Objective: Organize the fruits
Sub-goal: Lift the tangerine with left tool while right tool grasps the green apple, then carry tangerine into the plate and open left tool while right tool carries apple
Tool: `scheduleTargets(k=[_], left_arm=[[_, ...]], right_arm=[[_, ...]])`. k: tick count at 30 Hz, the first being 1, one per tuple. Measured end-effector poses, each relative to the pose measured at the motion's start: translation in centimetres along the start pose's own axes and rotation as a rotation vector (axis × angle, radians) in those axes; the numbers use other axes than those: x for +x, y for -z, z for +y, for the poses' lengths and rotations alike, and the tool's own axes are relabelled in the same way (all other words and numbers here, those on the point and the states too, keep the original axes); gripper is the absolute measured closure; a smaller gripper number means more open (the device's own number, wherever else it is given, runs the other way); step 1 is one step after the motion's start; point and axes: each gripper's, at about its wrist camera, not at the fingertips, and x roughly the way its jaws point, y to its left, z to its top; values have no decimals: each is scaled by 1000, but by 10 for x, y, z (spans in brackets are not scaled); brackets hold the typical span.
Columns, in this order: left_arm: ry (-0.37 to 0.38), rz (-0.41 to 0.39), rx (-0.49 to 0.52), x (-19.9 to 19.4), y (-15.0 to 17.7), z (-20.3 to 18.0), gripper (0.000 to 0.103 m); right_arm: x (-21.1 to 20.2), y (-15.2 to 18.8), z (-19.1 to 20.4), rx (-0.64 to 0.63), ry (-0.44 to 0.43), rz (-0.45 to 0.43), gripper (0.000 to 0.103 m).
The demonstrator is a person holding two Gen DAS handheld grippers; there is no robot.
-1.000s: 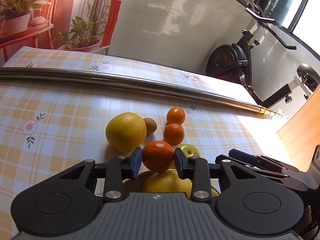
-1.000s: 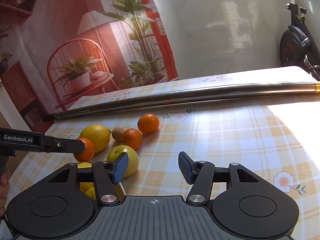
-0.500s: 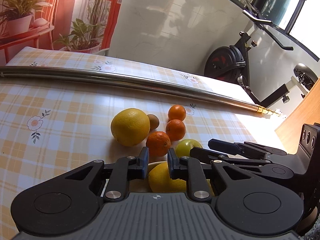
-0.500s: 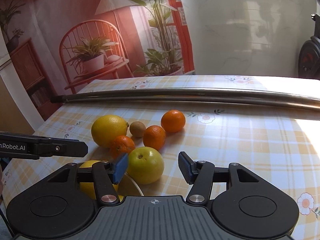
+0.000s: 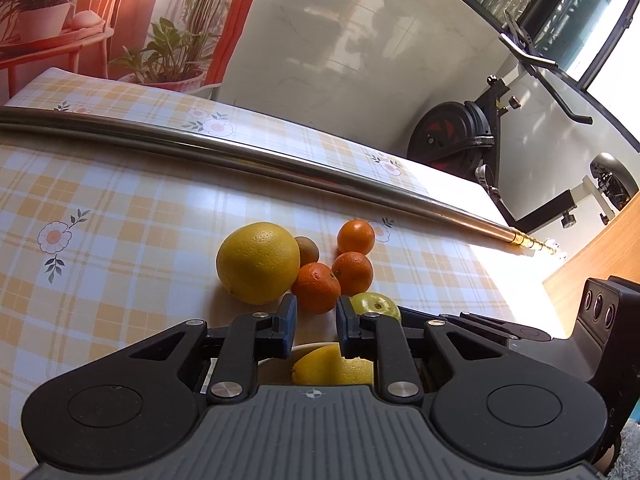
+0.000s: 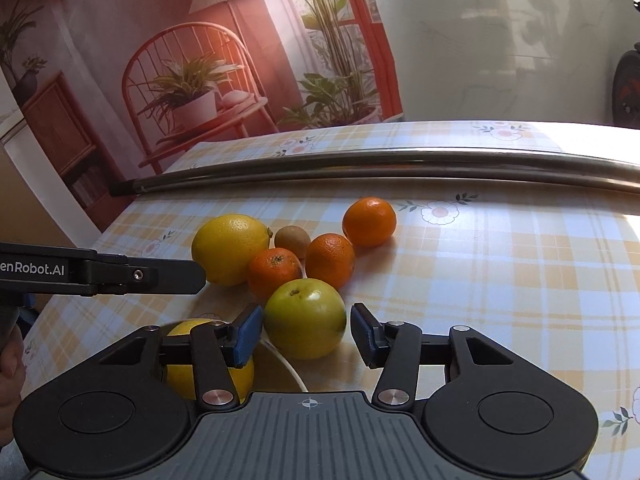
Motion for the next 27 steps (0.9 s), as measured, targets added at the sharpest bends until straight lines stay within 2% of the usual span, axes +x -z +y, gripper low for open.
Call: scheduleTargets(k=[5,8,14,18,27], left_arm=[[7,21,-6,6,-2,0,79],[4,42,2,15,-4,-3,73],[-41,67,1,34,-10,-7,72],[-31,65,-3,40,-13,-11,63],[-137,49,80,53,-17,-25,59]], right_arm=[[-1,3,-4,27,-10,-14,60],[-5,6,-10,50,-6,-29,60],[-12,10,-22,63,20,-53,60],[-16,12,-29,71,30,-65,60],[-22,16,-37,91,34,-81,60]])
